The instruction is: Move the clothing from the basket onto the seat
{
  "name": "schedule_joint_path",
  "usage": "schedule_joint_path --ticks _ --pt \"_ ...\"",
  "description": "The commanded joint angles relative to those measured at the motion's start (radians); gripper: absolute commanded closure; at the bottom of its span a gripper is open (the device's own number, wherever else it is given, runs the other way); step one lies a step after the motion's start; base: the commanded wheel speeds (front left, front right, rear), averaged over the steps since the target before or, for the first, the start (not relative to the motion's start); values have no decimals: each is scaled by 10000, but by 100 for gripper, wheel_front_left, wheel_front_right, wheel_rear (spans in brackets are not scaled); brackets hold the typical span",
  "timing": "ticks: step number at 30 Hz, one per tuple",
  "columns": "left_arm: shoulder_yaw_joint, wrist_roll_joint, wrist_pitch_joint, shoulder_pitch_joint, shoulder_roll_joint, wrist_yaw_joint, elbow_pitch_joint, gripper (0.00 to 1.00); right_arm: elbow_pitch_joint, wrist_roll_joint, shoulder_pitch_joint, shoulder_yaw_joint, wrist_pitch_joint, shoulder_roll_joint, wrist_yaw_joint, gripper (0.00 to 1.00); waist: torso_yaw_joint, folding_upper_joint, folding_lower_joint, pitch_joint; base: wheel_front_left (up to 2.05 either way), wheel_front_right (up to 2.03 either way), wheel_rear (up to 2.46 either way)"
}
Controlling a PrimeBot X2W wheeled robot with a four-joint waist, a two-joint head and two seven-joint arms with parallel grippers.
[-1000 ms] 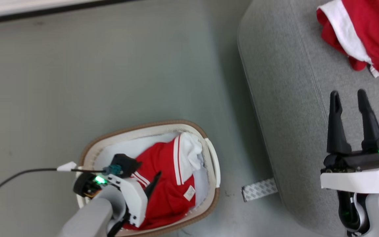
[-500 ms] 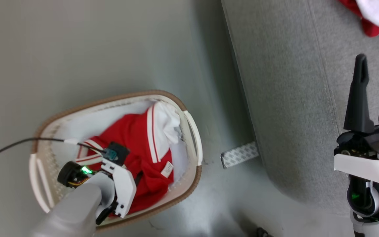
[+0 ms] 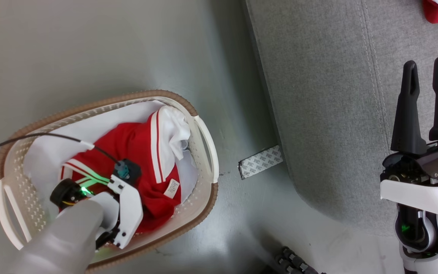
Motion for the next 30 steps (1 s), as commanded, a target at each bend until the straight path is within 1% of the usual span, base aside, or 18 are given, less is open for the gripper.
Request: schedule_joint_path --ticks 1,4,5,6,7,14,21,26,30 --pt "-177 -118 300 92 68 10 256 0 -30 16 -22 17 -22 2 -22 0 -39 0 0 44 0 0 0" --pt "-329 -237 550 108 11 16 377 0 -19 11 30 15 -22 2 -22 0 -37 0 0 61 0 0 0" --pt "-365 -260 501 106 -3 15 330 40 -2 6 39 17 -22 3 -22 0 -34 0 0 61 0 0 0" --pt "-386 -311 344 83 -23 9 244 90 11 6 41 21 -22 3 -22 0 -34 0 0 57 0 0 0" --pt "-393 -401 256 67 -24 9 194 100 36 -1 31 26 -22 3 -22 0 -34 0 0 50 0 0 0" --pt "-518 -819 -118 48 -67 9 -13 100 185 -163 -80 -30 -22 3 -22 0 33 0 0 -251 0 0 0" --pt "-612 -1071 -513 59 -196 9 -152 100 265 -368 -120 -167 -22 1 -22 0 332 0 0 -791 0 0 0" --pt "-637 -1542 -1282 220 -480 9 -390 100 341 -748 23 -466 -22 0 -22 0 850 0 0 -1671 0 0 0" --pt "-668 -1820 -2033 495 -652 9 -844 100 544 -1024 205 -639 -22 -7 -22 0 1275 0 0 -2636 0 0 0"
